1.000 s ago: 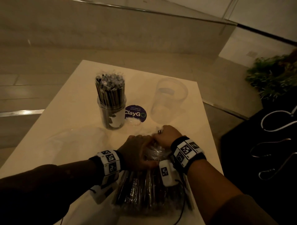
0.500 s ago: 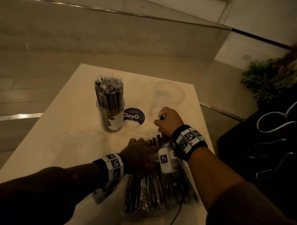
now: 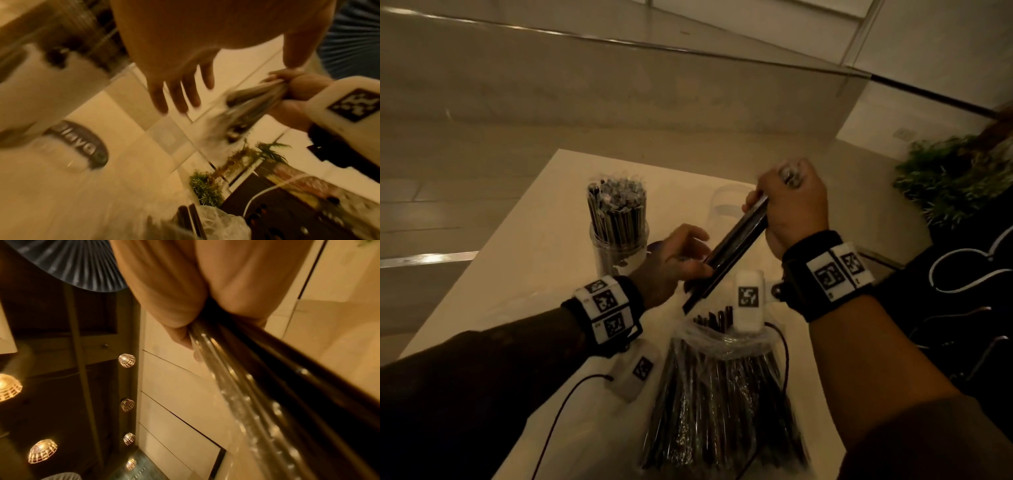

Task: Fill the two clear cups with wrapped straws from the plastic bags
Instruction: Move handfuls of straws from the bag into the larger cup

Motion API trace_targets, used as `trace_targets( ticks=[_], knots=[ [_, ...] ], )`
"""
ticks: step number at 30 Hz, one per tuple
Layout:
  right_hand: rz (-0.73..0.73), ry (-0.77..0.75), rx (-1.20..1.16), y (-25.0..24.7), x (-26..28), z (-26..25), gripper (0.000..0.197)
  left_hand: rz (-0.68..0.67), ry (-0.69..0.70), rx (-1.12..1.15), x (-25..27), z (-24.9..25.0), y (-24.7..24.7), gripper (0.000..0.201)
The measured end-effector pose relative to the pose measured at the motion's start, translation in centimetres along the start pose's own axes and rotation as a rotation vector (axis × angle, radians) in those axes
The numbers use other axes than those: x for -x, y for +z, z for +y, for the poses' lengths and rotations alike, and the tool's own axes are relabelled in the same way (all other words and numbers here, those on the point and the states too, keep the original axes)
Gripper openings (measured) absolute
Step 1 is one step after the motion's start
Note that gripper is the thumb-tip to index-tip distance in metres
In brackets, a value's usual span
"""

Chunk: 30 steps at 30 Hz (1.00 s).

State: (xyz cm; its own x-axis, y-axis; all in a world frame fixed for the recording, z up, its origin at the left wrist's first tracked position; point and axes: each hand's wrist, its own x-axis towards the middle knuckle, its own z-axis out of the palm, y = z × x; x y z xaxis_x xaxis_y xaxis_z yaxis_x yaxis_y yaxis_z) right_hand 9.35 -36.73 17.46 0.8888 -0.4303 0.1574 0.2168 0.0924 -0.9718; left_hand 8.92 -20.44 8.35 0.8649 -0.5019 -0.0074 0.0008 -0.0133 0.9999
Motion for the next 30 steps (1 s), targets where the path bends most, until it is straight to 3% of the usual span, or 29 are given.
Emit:
trace_targets(
  ticks=[1,3,7,10,14,20,23,26,28,30],
  knots=[
    [0.002,0.030,-0.010,0.1,0.6,0.8,0.025,-0.102,-0.042,-0.119,-0.3,0.7,0.4,0.042],
    [-0.002,0.067,0.019,0.4,1.7,2.0,0.022,-0.141,-0.063,-0.374,-0.6,1.1,1.4,0.023],
    [-0.035,0.077,0.171,-0.8,2.4,2.9,0.012,-0.178,-0.193,-0.413,-0.2,0.2,2.1,0.019],
    [-0.020,-0.098,0.494,-2.9,1.6,1.2,0.037,-0.198,-0.169,-0.529,0.0,-0.2,1.8,0.016],
    [-0.359,-0.096,0.691,-3.4,2.7,0.7,0.060,-0.193,-0.173,-0.509,-0.5,0.0,2.2,0.015],
    [-0.426,-0.045,0.573,-3.2,3.0,2.3,0.064,-0.093,-0.178,-0.459,-1.5,0.2,3.0,0.027],
    [-0.227,-0.047,0.372,-3.2,2.9,2.7,0.046,-0.077,-0.201,-0.323,-1.8,0.7,2.8,0.019],
    [-0.033,0.220,0.112,-3.5,2.9,3.5,0.044,0.077,-0.109,0.110,-2.2,2.2,2.7,0.018],
    [-0.024,0.509,0.049,-3.7,3.7,4.9,0.055,0.214,0.007,0.338,-2.6,3.6,2.8,0.021],
    [-0.081,0.730,-0.025,-3.7,4.5,6.3,0.065,0.285,0.090,0.405,-2.9,4.4,2.9,0.022]
  ],
)
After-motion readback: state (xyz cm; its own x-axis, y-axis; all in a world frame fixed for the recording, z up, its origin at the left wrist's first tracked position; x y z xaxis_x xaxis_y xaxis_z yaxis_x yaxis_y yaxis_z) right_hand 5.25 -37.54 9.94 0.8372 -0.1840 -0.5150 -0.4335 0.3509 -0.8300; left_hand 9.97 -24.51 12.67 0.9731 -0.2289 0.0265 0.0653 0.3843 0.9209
